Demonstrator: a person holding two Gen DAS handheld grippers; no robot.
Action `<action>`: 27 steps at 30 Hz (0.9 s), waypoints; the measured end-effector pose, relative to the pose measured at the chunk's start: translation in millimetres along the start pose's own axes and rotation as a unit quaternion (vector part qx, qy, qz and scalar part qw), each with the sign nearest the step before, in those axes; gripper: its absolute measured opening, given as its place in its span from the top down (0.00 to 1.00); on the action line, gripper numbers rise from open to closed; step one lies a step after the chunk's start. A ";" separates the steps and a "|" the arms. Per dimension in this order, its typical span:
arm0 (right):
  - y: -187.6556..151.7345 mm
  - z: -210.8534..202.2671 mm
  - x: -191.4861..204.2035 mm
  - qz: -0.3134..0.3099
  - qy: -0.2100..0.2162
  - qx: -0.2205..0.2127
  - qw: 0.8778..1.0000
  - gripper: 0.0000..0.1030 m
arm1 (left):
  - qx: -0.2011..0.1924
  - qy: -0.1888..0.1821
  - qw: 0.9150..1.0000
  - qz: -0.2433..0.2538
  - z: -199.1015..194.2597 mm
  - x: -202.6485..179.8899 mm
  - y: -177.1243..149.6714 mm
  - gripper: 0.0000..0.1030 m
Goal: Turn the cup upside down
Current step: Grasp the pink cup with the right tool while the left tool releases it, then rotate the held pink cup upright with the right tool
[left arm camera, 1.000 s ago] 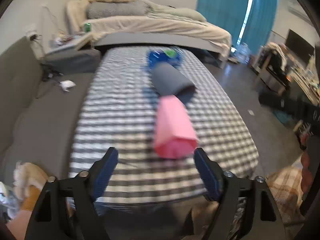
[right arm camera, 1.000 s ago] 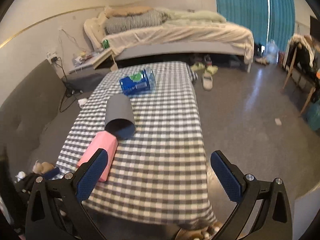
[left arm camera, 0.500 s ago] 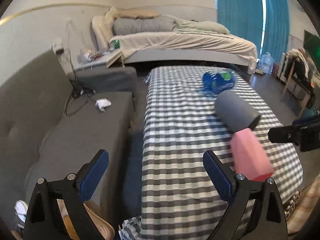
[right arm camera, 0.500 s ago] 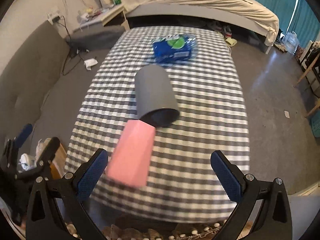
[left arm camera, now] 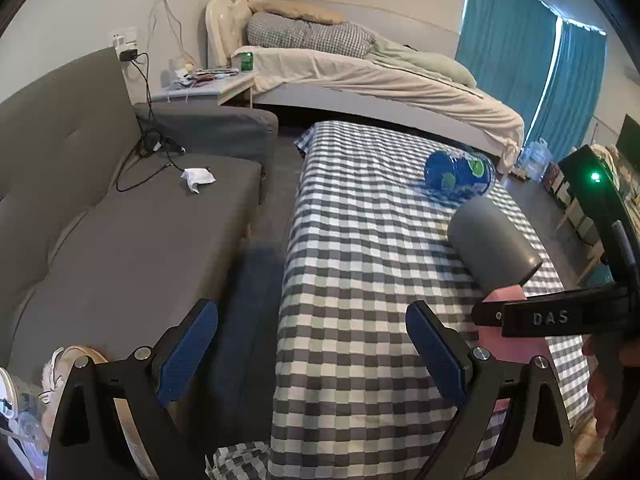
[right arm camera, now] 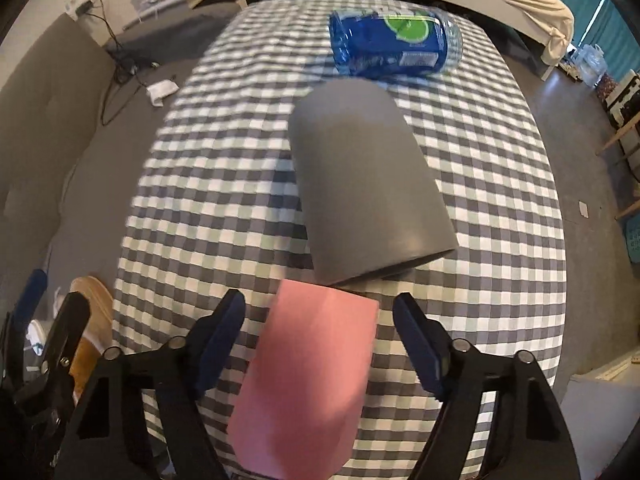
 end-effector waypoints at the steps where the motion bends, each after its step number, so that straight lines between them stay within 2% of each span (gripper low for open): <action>1: -0.7 2.9 -2.4 0.004 -0.005 0.004 1.000 0.32 | 0.003 0.000 1.000 0.003 1.0 -1.1 -1.2 0.05; 3: -2.2 7.7 -5.7 0.013 -0.001 0.013 1.000 0.34 | 0.010 0.000 1.000 0.008 3.5 -4.1 -4.5 0.05; 5: -2.3 7.9 -6.6 0.020 0.014 0.012 1.000 0.45 | 0.015 0.000 1.000 0.013 5.2 -7.7 -6.5 0.05; 9: -3.2 -9.1 -9.6 0.015 0.025 -0.007 1.000 0.46 | 0.016 0.000 1.000 0.017 4.2 -13.0 -5.1 0.05; 13: -4.9 -39.1 -14.1 0.006 0.049 -0.064 0.997 0.46 | 0.013 -0.009 1.000 0.006 1.5 -18.8 -4.8 0.05; 15: -8.8 -55.4 -15.5 -0.020 0.036 -0.109 0.993 0.46 | 0.014 -0.012 1.000 0.001 1.3 -21.8 -5.5 0.05; 19: -27.7 -71.9 -11.6 -0.059 0.012 -0.168 0.984 0.47 | 0.018 -0.014 1.000 0.000 1.5 -26.4 -8.1 0.05; 23: -45.6 -81.8 -8.1 -0.085 0.017 -0.216 0.973 0.47 | 0.017 -0.013 1.000 0.002 -0.1 -29.7 -7.5 0.05; 27: -67.7 -88.0 -6.8 -0.104 0.023 -0.239 0.965 0.47 | 0.011 -0.018 1.000 -0.002 -4.9 -33.0 -6.6 0.05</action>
Point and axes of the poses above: each gripper's, at about its wrist camera, not at the fingertips, and z roughly the way its jaws point, x to its left, y to its top, the point moved 9 cm from there along z, roughly the way its jaws point, and after that the axes turned 1 degree about -y, right-handed, at the moved point
